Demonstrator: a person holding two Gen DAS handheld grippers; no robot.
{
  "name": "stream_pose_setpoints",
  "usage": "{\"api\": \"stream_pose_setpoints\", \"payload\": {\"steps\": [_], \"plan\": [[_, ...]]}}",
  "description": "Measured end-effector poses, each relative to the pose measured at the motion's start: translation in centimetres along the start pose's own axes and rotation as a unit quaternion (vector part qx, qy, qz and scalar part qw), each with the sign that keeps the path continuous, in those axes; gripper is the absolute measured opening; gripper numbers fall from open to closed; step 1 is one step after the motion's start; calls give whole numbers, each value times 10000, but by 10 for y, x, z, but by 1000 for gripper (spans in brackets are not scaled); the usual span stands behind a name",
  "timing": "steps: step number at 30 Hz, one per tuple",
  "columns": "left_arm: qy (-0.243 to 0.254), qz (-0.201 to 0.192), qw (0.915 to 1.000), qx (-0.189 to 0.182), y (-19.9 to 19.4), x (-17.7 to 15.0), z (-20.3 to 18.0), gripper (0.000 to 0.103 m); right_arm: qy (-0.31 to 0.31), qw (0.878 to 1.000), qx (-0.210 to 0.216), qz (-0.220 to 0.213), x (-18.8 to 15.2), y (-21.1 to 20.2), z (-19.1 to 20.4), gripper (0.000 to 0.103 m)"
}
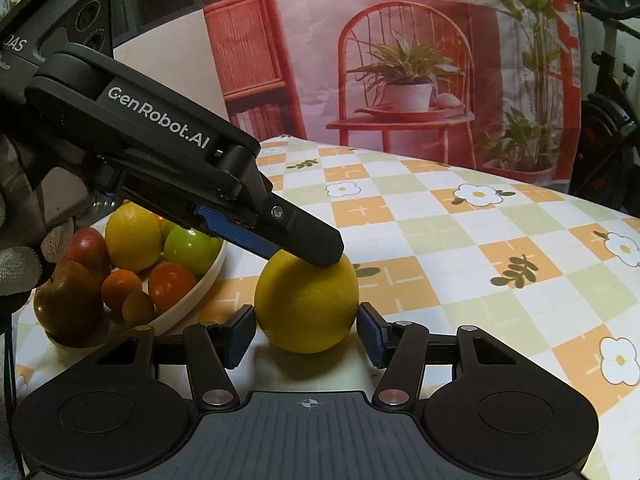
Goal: Organize fruits
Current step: 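Carry the yellow lemon onto the plate with both tools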
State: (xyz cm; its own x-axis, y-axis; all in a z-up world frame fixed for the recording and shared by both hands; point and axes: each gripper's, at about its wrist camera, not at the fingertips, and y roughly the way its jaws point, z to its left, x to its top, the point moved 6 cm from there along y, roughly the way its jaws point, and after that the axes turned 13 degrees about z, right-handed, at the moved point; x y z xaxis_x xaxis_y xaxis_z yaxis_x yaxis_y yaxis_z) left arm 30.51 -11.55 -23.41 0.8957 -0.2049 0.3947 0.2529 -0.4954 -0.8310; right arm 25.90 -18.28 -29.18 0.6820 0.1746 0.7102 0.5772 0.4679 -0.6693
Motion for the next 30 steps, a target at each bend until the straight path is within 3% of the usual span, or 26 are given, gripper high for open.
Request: {"api": "stream_pose_setpoints", "payload": {"steps": [8,18,23,30], "plan": [[98,-32,9999,89,-11,-6,-3,43,-185,9998,-3,-84,2,-2,6,51],[251,-518,9981,219,-90,-24,12,43,-710,9964,328,-342,37,-23,62,51],[113,-662,9970,390,-121,-41,32,42,-1118,9918,552,-294,48,-16,102,51],[-298,-797,9955,420,-126,-45,59,41,-1514,9873,474,-64,58,7,135,51]]}}
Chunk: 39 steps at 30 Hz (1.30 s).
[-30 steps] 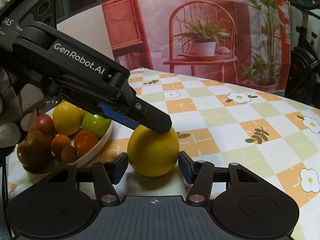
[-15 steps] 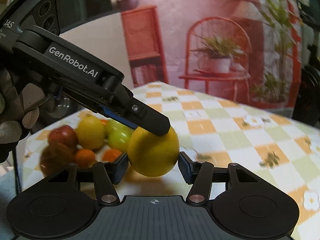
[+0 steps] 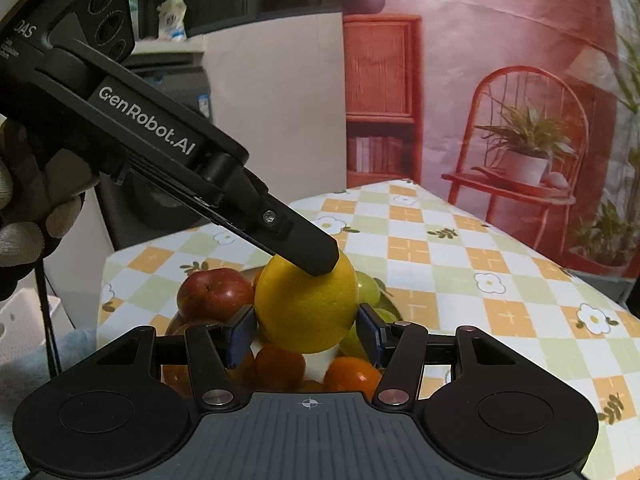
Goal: Organize fruits
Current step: 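Carry the yellow lemon onto the plate with both tools, then open both tools to set the lemon down and pull back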
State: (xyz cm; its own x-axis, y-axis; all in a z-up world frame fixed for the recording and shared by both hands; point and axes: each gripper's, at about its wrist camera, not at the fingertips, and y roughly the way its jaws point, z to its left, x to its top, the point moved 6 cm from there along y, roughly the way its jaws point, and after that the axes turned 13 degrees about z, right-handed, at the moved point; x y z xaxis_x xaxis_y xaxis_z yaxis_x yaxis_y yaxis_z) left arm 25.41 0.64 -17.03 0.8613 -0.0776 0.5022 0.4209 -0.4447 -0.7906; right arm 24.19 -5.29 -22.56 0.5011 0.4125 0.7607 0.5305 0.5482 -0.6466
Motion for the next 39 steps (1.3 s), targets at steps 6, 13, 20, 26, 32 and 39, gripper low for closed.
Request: {"api": "stream_pose_setpoints", "payload": {"steps": [6,13,20,26,32,39], "plan": [[-151,-7,9999,-43,10,3,13,37,-10,9996,-152,237,-1,13,2,51],[-231,28,9997,6,17,3,26,37,23,9992,-199,348,-3,21,-2,51],[-179,7,9998,57,17,2,26,37,-2,9991,-246,347,-4,21,-1,51],[-72,67,9999,109,18,-3,24,38,107,9996,-191,204,-4,11,-1,51],[-87,58,9998,172,17,-6,23,39,131,9995,-165,233,-7,10,-1,47],[-70,14,9994,330,15,-7,20,39,185,9992,-241,269,-10,8,1,48]]}}
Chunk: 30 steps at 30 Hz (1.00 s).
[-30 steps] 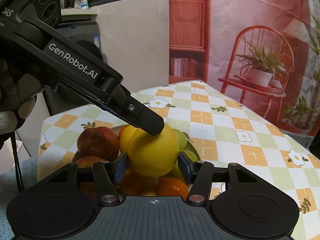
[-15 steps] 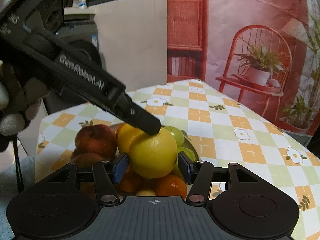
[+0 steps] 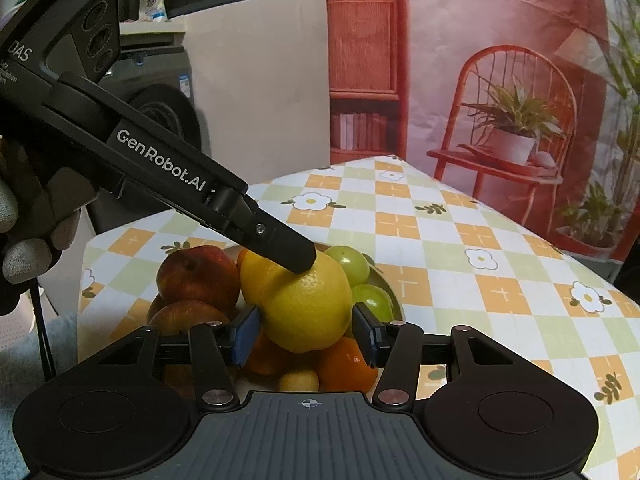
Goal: Organize fruits
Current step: 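Open both tools to set the lemon down and pull back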
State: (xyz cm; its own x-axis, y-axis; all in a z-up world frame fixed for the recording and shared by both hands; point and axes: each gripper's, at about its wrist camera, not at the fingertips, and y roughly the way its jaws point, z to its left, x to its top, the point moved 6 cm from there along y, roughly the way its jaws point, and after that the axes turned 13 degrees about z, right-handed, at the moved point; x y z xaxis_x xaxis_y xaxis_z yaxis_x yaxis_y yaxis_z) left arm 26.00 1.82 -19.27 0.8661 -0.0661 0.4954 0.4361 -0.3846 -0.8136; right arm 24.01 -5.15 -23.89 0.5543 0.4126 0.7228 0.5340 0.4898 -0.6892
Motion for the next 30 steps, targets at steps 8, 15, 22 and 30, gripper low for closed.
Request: {"api": "stream_pose_setpoints", "payload": {"steps": [8,15,22,30], "plan": [[-16,-321,9988,377,-23,-6,0,46,138,9997,-153,-121,-1,-15,-2,55],[-37,-782,9940,758,-59,-20,-3,76,350,9985,-310,-276,-5,-32,-1,76],[136,-1312,9812,1405,-89,-36,-14,97,711,9949,-470,-546,-11,-58,-7,98],[288,-1719,9690,1752,-111,-49,-32,99,1325,9870,-386,-824,-14,-93,-19,103]]}}
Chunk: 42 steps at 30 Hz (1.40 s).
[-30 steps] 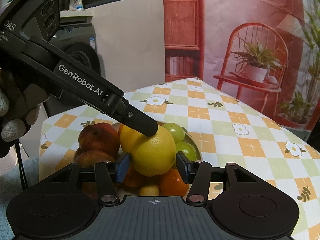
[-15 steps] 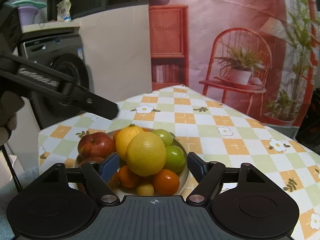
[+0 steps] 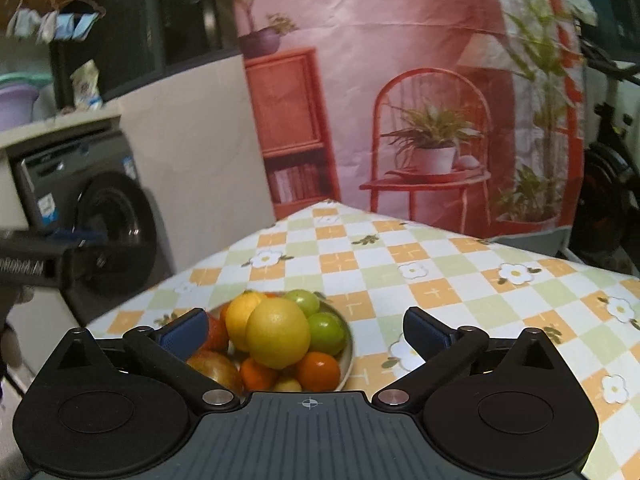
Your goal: Organize fruits
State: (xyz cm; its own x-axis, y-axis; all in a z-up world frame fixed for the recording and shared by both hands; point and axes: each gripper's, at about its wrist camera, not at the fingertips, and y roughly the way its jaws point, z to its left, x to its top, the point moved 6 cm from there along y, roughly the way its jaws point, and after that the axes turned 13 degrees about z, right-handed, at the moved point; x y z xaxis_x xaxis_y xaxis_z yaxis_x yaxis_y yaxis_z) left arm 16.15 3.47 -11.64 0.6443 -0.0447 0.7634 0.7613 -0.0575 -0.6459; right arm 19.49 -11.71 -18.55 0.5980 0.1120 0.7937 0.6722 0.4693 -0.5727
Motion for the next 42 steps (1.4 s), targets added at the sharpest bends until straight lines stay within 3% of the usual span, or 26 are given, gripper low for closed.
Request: {"api": "stream_pose_setpoints", "payload": {"steps": [8,14,25,31,42], "plan": [[32,-336,9994,33,-27,2,-11,103,367,9987,-273,-213,9,-37,-9,103],[-121,-560,9980,-268,-45,4,-15,103,437,9979,-360,-304,10,-62,-6,103],[44,-816,9963,263,-78,10,-25,103,450,9956,-492,-658,17,-101,1,103],[139,-878,9950,450,-88,12,-29,103,435,9953,-606,-615,18,-109,3,103],[308,-775,9954,477,-87,11,-34,103,469,9949,-727,-514,16,-109,1,103]]}}
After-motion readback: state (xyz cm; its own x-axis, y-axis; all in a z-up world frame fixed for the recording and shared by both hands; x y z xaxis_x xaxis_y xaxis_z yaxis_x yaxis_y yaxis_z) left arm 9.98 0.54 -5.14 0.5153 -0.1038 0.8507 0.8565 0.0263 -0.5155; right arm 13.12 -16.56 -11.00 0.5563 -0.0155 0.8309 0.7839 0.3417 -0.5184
